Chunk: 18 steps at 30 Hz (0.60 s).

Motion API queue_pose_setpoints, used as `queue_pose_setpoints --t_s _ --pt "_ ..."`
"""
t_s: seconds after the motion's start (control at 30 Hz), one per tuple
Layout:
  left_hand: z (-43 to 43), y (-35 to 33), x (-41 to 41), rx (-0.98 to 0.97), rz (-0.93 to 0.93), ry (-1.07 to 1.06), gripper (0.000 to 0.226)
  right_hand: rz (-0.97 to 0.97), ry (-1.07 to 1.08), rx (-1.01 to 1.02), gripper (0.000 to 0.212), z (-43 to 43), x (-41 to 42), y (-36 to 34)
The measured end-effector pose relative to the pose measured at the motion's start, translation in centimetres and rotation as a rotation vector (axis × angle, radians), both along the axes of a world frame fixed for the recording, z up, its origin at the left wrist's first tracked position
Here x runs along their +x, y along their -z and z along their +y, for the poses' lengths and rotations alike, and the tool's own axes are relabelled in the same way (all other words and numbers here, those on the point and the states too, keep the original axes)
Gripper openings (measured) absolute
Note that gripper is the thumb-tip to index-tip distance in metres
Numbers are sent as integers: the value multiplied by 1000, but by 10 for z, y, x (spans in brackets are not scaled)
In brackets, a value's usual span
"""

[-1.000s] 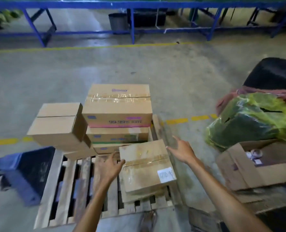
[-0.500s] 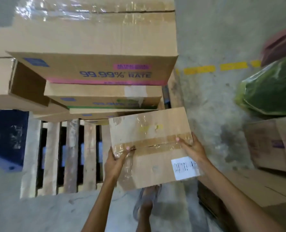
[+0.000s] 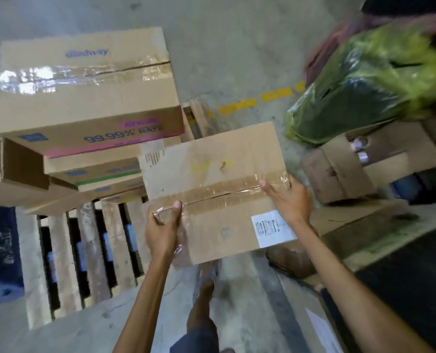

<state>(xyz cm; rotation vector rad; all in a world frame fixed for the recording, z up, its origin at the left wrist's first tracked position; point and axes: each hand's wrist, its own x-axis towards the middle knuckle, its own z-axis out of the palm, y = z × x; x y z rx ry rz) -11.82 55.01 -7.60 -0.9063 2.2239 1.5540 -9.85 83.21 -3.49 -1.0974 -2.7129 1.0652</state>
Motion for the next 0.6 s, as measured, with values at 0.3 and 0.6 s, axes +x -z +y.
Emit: queue_pose_setpoints --t_s 0.3,0.6 --pt "121 -203 88 178 420 481 37 350 459 363 75 72 242 -219" --pt "254 -292 292 159 514 1037 54 338 985 420 79 77 552 -266"
